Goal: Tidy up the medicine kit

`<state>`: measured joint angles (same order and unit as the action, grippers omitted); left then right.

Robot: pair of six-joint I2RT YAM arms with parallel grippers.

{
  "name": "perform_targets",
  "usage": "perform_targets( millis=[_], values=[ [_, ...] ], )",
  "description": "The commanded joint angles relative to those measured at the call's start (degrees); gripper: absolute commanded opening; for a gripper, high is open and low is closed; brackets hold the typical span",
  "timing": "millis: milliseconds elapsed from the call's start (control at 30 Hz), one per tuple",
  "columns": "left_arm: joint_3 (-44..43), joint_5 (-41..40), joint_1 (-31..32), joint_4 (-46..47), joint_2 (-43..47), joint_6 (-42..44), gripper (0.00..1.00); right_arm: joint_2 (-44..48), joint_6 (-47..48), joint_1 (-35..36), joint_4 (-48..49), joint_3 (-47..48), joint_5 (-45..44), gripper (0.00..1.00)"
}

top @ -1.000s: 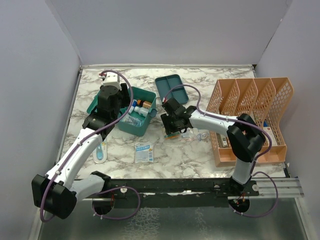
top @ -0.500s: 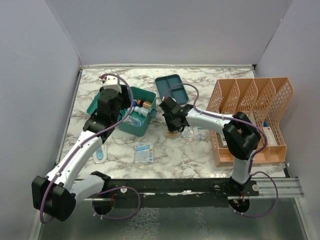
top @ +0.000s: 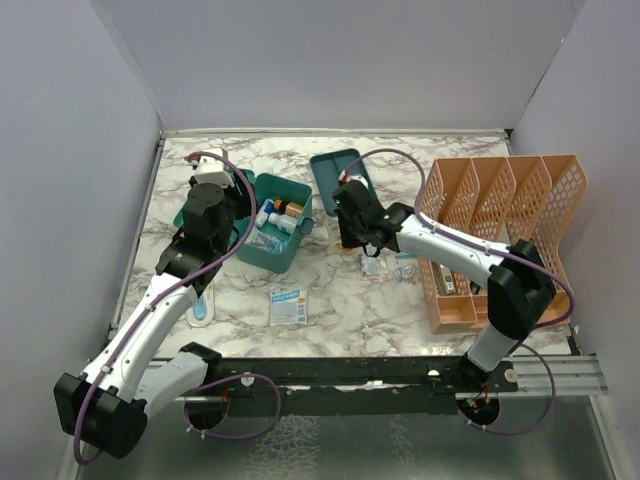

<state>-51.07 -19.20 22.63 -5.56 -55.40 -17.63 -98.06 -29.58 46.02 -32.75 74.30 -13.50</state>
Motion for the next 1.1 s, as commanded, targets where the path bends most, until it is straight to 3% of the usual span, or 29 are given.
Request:
perform_targets(
  millis=[0, 267, 400, 667, 900, 1067],
  values=[
    [0.90, -2.67, -0.04, 1.58, 1.72, -1.61, 0.60, 4.92, -0.12, 0.03, 3.63, 2.27, -5.30, 0.06],
    [3.04, -6.82, -0.05, 4.52, 5.15, -0.85, 0.60, 5.48, 12.39, 0.03, 13.04, 10.19, 5.55, 0.07],
    [5.15, -8.53, -0.04, 8.14, 8.49, 0.04, 0.60, -0.42, 18.53, 0.10, 13.58, 17.43, 13.28, 0.07],
    [0.74, -12.42, 0.00, 8.28, 12.62, 3.20, 0.61, -12.17, 26.25, 1.14, 11.57, 30.06, 29.00, 0.07],
    [-2.42, -13.48, -0.09, 8.34, 12.07, 6.60, 0.61, -22.17, 32.10, 3.65, 6.15, 38.34, 32.42, 0.07],
    [-2.83, -13.63, -0.04, 8.93, 10.99, 7.60, 0.61, -28.01, 35.38, 5.44, 1.45, 42.46, 29.02, 0.07]
  ],
)
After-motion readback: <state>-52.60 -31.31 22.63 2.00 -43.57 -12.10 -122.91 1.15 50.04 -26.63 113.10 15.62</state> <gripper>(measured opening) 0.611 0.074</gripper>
